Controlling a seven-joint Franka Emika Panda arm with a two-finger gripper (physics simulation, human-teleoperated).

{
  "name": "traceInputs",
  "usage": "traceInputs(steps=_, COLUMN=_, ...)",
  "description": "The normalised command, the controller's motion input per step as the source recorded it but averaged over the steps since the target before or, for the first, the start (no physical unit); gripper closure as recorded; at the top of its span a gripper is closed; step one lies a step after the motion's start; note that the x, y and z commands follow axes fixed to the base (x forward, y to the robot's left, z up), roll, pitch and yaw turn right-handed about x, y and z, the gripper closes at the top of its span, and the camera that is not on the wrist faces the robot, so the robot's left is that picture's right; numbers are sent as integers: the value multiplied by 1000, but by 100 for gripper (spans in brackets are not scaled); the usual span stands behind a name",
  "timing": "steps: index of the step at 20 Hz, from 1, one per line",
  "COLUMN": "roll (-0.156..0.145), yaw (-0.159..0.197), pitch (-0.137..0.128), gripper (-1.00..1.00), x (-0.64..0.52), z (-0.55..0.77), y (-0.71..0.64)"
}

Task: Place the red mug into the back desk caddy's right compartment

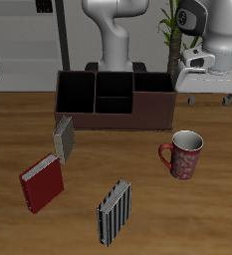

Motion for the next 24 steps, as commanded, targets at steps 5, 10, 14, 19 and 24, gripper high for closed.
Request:
traceInputs(steps=5, roll=-33, yaw=-3, pitch=35, gripper=-100, x=145, z=-292, y=88)
traceInputs(steps=10, roll=23, yaw=4, pitch=4, gripper=-100, x=71, z=-141, y=9)
traceInputs(steps=14, roll=-10, yaw=3, pitch=11, gripper=-100, x=104, z=-217, y=-86)
traceInputs(steps=19, roll=11, yaw=-15, pitch=36, gripper=-100, x=75, z=-291, y=-17)
traceInputs(steps=24, roll=27, yaw=-11, pitch=19, gripper=-100, x=-11, z=-276, y=52)
